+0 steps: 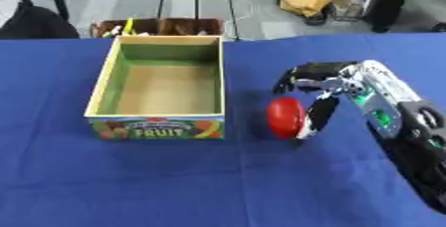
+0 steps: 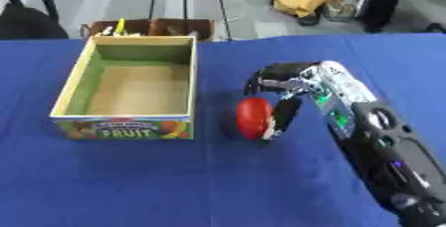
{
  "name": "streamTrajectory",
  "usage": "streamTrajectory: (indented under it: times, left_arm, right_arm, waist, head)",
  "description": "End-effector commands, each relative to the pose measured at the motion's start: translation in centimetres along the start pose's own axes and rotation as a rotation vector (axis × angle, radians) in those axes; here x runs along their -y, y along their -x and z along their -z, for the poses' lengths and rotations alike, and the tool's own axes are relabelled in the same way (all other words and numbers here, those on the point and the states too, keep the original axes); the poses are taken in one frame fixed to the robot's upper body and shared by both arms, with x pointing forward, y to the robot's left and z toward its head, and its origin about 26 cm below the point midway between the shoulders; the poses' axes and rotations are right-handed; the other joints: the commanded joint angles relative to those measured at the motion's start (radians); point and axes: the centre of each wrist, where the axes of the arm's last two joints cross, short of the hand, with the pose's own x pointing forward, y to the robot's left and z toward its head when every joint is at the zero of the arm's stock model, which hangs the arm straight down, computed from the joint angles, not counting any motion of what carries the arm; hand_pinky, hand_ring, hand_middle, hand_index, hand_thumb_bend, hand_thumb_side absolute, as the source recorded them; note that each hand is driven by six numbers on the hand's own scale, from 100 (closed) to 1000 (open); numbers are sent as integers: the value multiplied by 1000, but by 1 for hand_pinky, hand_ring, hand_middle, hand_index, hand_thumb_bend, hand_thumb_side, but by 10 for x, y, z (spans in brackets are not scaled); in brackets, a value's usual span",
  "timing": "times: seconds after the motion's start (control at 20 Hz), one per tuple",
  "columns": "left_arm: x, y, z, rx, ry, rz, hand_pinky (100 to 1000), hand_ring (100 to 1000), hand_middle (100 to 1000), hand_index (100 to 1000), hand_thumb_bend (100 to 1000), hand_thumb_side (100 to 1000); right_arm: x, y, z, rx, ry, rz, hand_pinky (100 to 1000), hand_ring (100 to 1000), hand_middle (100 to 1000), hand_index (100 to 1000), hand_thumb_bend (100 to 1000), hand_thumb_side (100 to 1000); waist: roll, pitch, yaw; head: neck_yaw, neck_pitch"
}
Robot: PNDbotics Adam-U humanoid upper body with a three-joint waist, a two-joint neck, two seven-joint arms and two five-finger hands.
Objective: Pick up objects on the table and place them in the box.
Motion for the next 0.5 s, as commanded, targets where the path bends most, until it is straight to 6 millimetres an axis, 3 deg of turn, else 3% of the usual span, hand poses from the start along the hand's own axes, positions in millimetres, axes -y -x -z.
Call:
streamTrajectory:
  times: [0.05,0.25,0.5]
  left_arm:
    - [0,-8,5,35,12,7,207,193,472,415,100,794]
    - [0,-7,5,35,13,8,207,192,472,415,100,794]
    - [0,-7,5,35,14,8,207,192,472,415,100,794]
  right_arm:
    - [8,5,-5,-22,21,-15,588,784,699,856,792,464]
    - [8,5,-5,-16,36,-7,556,753,637,829,793,500]
    - [9,4,-4,-13,54,0,556,753,637,829,793,500]
  waist:
    - [2,-15,-1]
    - [3,-13,-1]
    - [3,-12,-2]
  head:
    - [-3,-12]
    - [-4,-14]
    - [-4,-15]
